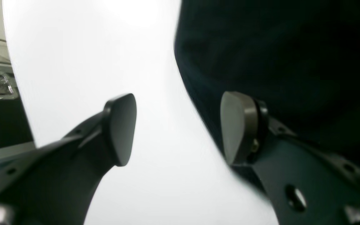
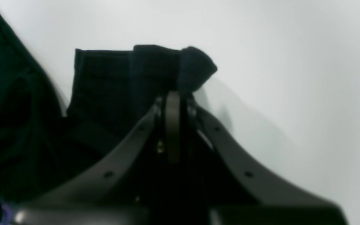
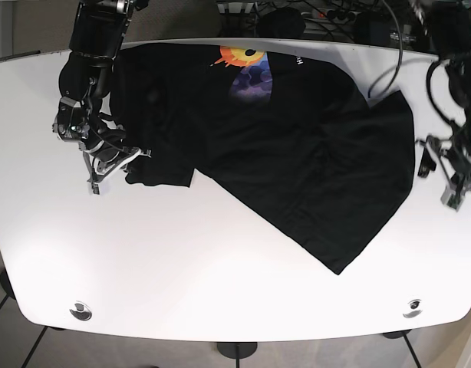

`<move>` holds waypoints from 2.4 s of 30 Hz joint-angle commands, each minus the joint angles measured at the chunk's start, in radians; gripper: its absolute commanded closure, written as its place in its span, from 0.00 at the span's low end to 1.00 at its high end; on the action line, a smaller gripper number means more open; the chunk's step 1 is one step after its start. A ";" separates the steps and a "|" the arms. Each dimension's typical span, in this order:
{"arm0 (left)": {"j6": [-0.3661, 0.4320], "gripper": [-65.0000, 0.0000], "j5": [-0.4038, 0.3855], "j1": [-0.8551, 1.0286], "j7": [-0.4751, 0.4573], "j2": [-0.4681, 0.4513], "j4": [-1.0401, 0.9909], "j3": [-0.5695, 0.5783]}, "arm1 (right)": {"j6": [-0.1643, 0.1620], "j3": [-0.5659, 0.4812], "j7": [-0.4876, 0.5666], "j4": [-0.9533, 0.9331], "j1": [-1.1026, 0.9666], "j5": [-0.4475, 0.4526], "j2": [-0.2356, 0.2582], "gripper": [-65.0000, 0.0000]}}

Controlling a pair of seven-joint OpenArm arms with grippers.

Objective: Fold the T-shirt properly
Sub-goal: 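Move the left gripper to the shirt's hem corner and grasp it, then drag the hem corner with the left gripper to straighten the shirt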

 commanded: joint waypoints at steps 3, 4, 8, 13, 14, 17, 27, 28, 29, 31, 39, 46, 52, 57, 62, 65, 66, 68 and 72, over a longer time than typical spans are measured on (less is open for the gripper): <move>0.002 0.38 0.041 -0.249 -0.115 -0.014 -0.362 0.081 | 0.005 0.003 0.019 0.023 0.020 0.017 0.013 0.97; 0.002 0.38 0.040 -0.315 -0.186 -0.014 -0.505 0.119 | 0.005 0.003 0.019 0.023 0.018 0.017 0.013 0.97; 0.002 0.38 0.041 -0.475 -0.392 -0.013 -0.828 0.257 | 0.005 0.003 0.019 0.023 0.018 0.017 0.013 0.97; 0.002 0.38 0.040 -0.594 -0.619 -0.011 -1.068 0.407 | 0.005 0.003 0.019 0.023 0.018 0.017 0.013 0.97; 0.002 0.38 0.041 -0.604 -0.657 -0.011 -1.092 0.429 | 0.005 0.003 0.019 0.023 0.018 0.018 0.013 0.97; 0.002 0.38 0.044 -0.608 -0.743 -0.014 -1.132 0.516 | 0.007 0.003 0.019 0.023 0.018 0.018 0.010 0.97; 0.002 0.38 0.041 -0.515 -0.751 -0.003 -1.137 0.581 | 0.013 0.038 0.019 0.023 0.018 0.018 -0.039 0.97; 0.002 0.38 0.041 -0.515 -0.749 0.015 -1.137 0.581 | 0.013 0.038 0.019 0.023 0.018 0.018 -0.039 0.97; 0.002 0.38 0.041 -0.515 -0.749 0.029 -1.137 0.581 | 0.013 0.040 0.021 0.023 0.018 0.018 -0.039 0.97; 0.002 0.38 0.041 -0.515 -0.748 0.064 -1.137 0.581 | 0.013 0.040 0.021 0.023 0.018 0.018 -0.039 0.97; 0.002 0.56 0.040 -0.515 -0.697 0.138 -1.134 0.576 | 0.013 0.040 0.021 0.023 0.018 0.017 -0.034 0.97; 0.002 0.90 0.010 -0.363 -0.629 0.055 -1.054 0.510 | 0.013 0.040 0.021 0.023 0.018 0.017 -0.036 0.97; 0.002 0.89 0.003 -0.087 -0.487 -0.007 -0.759 0.294 | 0.013 0.038 0.021 0.023 0.018 0.017 -0.037 0.97; 0.002 0.61 0.006 0.065 -0.398 -0.007 -0.538 0.162 | 0.013 0.033 0.021 0.023 0.020 0.017 -0.040 0.97; 0.002 0.40 -0.003 0.045 -0.379 -0.007 -0.537 -0.008 | 0.013 0.032 0.021 0.023 0.020 0.017 -0.042 0.97; 0.002 0.36 0.001 -0.018 -0.384 -0.045 -0.563 -0.027 | 0.013 0.032 0.021 0.023 0.020 0.017 -0.042 0.97; 0.002 0.36 0.001 -0.031 -0.384 -0.048 -0.595 -0.027 | 0.013 0.032 0.021 0.023 0.020 0.017 -0.042 0.97; 0.002 0.36 0.003 -0.094 -0.385 -0.069 -0.675 -0.019 | 0.013 0.032 0.021 0.023 0.020 0.017 -0.042 0.97; 0.002 0.36 0.006 -0.208 -0.436 -0.079 -0.851 -0.004 | 0.013 0.032 0.021 0.023 0.020 0.017 -0.042 0.97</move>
